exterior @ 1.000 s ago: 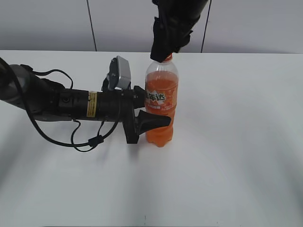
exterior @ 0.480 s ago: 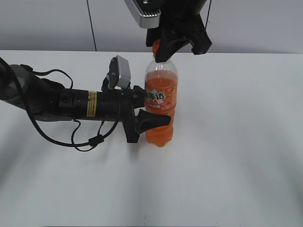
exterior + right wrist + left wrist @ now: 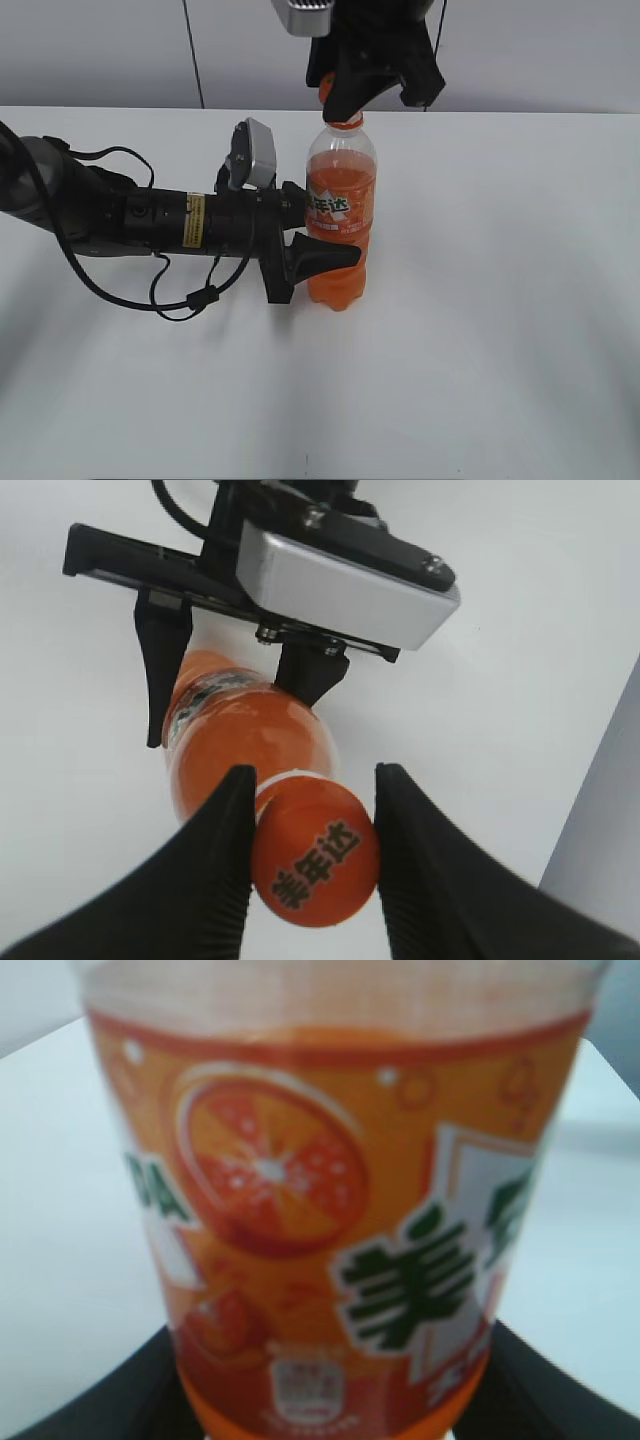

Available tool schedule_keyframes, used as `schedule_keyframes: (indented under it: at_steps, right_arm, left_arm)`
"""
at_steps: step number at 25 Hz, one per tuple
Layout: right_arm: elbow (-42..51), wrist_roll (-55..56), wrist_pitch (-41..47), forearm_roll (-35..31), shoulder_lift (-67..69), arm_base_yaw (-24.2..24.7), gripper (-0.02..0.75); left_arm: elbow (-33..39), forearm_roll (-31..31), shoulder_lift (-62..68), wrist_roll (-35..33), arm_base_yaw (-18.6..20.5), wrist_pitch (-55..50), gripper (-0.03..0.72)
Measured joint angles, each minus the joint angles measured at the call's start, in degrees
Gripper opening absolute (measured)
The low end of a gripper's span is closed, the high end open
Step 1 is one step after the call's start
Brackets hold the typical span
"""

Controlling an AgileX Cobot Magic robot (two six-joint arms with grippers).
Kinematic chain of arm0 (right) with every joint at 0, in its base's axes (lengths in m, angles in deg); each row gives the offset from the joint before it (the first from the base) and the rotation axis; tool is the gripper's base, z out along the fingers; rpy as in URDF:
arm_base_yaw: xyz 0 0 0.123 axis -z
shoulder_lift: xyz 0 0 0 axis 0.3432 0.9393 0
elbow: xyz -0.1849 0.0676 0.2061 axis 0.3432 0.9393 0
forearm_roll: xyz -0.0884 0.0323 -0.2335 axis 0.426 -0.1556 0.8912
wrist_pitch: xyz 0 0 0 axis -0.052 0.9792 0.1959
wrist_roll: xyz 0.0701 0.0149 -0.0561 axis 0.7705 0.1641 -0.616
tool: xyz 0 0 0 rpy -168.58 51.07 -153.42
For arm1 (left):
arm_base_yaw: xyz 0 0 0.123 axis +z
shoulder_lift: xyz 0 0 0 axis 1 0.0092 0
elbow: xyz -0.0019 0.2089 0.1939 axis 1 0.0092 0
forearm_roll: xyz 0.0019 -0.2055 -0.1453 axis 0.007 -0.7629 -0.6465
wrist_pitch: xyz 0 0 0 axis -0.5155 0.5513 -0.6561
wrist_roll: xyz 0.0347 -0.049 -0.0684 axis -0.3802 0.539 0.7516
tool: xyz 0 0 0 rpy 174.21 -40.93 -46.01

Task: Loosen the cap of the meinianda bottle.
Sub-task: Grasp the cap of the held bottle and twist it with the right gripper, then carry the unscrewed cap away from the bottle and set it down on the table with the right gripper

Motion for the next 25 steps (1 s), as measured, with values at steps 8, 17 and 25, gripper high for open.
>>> schedule_keyframes:
  at_steps: [8, 17, 25]
  right_arm:
    - [0.0, 12.01, -0.06, -2.57, -4.9, 0.0, 0.272]
    - [0.0, 61.85, 0.0, -2.1, -10.34, 0.0, 0.272]
    - [0.0, 86.35, 0.0, 5.6, -10.38, 2.05, 0.272]
  left_arm:
    - [0.0, 0.0, 0.0, -0.06, 0.0, 0.0, 0.402]
    - [0.0, 0.04, 0.0, -0.06, 0.0, 0.0, 0.402]
    - [0.0, 0.04, 0.0, -0.06, 0.0, 0.0, 0.402]
